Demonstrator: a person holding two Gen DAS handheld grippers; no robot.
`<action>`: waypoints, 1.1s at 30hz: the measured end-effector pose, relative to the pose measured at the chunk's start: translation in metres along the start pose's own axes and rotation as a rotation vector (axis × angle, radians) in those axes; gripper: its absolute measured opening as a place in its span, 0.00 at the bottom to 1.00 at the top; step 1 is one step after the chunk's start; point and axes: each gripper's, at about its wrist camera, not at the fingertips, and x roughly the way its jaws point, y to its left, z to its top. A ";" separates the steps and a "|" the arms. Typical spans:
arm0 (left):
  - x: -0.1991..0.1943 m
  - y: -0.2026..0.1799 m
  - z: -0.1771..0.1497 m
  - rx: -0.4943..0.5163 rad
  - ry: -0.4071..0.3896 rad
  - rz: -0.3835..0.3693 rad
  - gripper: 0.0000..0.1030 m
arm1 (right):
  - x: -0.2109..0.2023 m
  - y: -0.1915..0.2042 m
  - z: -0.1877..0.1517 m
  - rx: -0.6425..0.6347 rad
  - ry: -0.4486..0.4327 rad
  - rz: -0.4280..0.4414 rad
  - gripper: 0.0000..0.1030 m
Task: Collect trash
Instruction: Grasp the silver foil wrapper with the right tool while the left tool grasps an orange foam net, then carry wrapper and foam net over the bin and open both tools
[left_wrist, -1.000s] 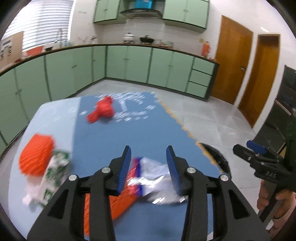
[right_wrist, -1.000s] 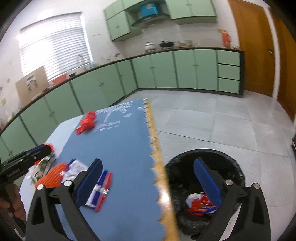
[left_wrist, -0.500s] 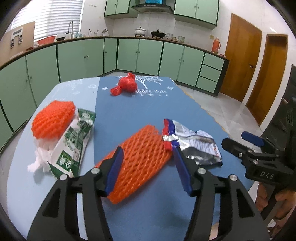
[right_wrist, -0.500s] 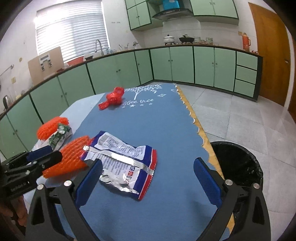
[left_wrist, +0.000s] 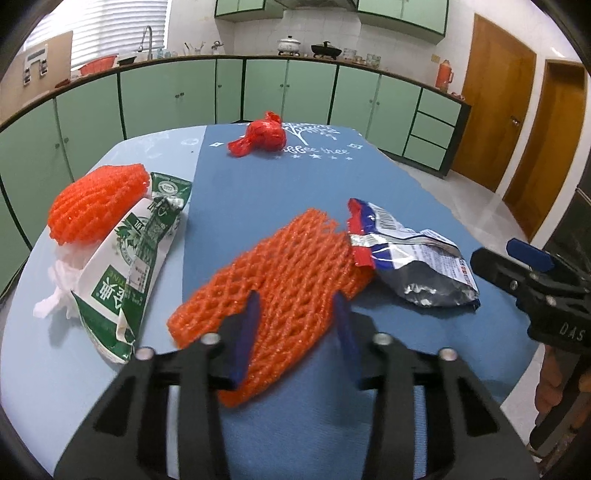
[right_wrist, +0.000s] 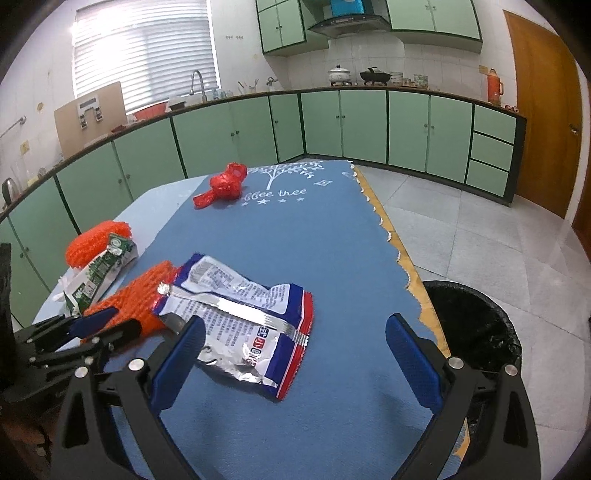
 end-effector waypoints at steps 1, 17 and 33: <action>0.000 0.000 0.001 0.000 -0.001 -0.004 0.20 | 0.001 0.001 -0.001 -0.005 0.002 0.001 0.93; -0.027 0.001 0.018 -0.026 -0.092 -0.004 0.07 | 0.023 0.008 -0.005 -0.013 0.088 0.079 0.71; -0.036 0.003 0.027 -0.038 -0.123 0.009 0.07 | 0.023 -0.001 0.008 -0.010 0.103 0.081 0.05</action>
